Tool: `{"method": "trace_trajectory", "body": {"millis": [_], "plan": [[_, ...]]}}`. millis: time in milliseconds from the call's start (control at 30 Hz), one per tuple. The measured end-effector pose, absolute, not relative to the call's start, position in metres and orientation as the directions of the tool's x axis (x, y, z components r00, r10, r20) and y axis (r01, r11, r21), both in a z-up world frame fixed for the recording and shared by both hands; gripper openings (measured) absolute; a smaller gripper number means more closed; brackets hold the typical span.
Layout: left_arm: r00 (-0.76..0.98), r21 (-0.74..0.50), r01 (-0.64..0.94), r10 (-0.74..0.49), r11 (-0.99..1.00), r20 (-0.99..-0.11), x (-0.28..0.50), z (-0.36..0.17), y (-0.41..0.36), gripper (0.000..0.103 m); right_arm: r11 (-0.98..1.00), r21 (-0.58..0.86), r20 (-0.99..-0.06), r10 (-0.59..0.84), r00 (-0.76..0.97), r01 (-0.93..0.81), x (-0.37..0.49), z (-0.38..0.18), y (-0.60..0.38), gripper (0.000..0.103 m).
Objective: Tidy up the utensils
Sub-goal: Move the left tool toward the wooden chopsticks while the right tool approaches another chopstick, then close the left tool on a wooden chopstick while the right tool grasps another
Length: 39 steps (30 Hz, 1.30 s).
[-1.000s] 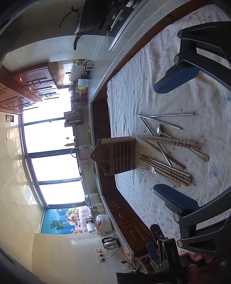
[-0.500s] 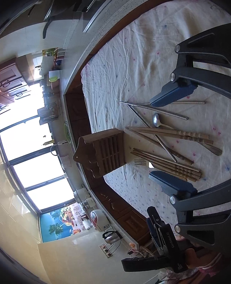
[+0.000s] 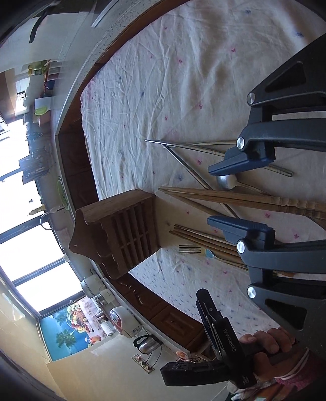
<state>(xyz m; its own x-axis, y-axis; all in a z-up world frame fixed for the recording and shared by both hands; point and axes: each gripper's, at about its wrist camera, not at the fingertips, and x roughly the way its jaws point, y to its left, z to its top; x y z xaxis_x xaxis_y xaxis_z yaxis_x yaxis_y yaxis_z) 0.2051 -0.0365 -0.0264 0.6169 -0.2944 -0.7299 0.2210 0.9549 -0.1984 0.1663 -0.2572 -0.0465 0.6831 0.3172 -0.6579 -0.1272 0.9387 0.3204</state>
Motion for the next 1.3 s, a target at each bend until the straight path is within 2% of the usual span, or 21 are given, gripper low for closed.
{"method": "trace_trajectory", "body": {"millis": [233, 433, 600, 667, 733, 767, 800, 933, 1000, 1033, 1133, 1167, 1200, 1300], "plan": [[0.523, -0.241, 0.281, -0.358, 0.929, -0.774, 0.255, -0.045, -0.05, 0.039, 0.914, 0.381, -0.679, 0.379, 0.629, -0.139, 0.22, -0.061, -0.258, 0.027], [0.444, -0.266, 0.324, -0.395, 0.908, -0.805, 0.283, -0.063, -0.061, 0.034, 0.895, 0.422, -0.704, 0.422, 0.571, -0.142, 0.253, -0.079, -0.259, 0.027], [0.43, -0.286, 0.359, -0.429, 0.889, -0.794, 0.29, -0.064, -0.064, 0.031, 0.879, 0.455, -0.716, 0.457, 0.528, -0.143, 0.27, -0.091, -0.259, 0.026], [0.421, -0.3, 0.372, -0.448, 0.878, -0.789, 0.291, -0.065, -0.064, 0.025, 0.867, 0.479, -0.714, 0.477, 0.512, -0.14, 0.274, -0.097, -0.26, 0.023], [0.412, -0.314, 0.383, -0.465, 0.869, -0.784, 0.292, -0.066, -0.063, 0.019, 0.856, 0.5, -0.711, 0.492, 0.503, -0.13, 0.277, -0.101, -0.262, 0.011], [0.404, -0.327, 0.386, -0.477, 0.863, -0.781, 0.292, -0.067, -0.063, 0.016, 0.852, 0.506, -0.707, 0.497, 0.504, -0.13, 0.277, -0.102, -0.262, 0.011], [0.401, -0.332, 0.387, -0.481, 0.86, -0.78, 0.294, -0.067, -0.062, 0.016, 0.849, 0.512, -0.7, 0.502, 0.508, -0.132, 0.276, -0.101, -0.263, 0.008], [0.387, -0.334, 0.397, -0.486, 0.855, -0.783, 0.295, -0.066, -0.062, 0.017, 0.834, 0.535, -0.676, 0.519, 0.523, -0.135, 0.273, -0.096, -0.266, 0.007], [0.388, -0.317, 0.392, -0.467, 0.864, -0.795, 0.296, -0.064, -0.062, 0.022, 0.835, 0.532, -0.671, 0.515, 0.533, -0.138, 0.27, -0.092, -0.27, 0.007], [0.384, -0.312, 0.391, -0.461, 0.866, -0.8, 0.297, -0.064, -0.061, 0.031, 0.835, 0.533, -0.668, 0.515, 0.537, -0.138, 0.27, -0.09, -0.271, 0.007], [0.383, -0.294, 0.414, -0.457, 0.862, -0.803, 0.295, -0.063, -0.065, 0.031, 0.834, 0.535, -0.665, 0.514, 0.542, -0.135, 0.269, -0.088, -0.273, 0.007], [0.383, -0.29, 0.421, -0.458, 0.86, -0.802, 0.295, -0.063, -0.066, 0.027, 0.837, 0.531, -0.666, 0.511, 0.543, -0.135, 0.269, -0.087, -0.274, 0.007], [0.377, -0.295, 0.425, -0.464, 0.856, -0.801, 0.294, -0.064, -0.066, 0.019, 0.836, 0.531, -0.666, 0.511, 0.544, -0.136, 0.268, -0.086, -0.274, 0.007], [0.378, -0.305, 0.429, -0.475, 0.85, -0.795, 0.289, -0.064, -0.066, 0.015, 0.831, 0.539, -0.659, 0.517, 0.547, -0.136, 0.269, -0.086, -0.273, 0.007]]}}
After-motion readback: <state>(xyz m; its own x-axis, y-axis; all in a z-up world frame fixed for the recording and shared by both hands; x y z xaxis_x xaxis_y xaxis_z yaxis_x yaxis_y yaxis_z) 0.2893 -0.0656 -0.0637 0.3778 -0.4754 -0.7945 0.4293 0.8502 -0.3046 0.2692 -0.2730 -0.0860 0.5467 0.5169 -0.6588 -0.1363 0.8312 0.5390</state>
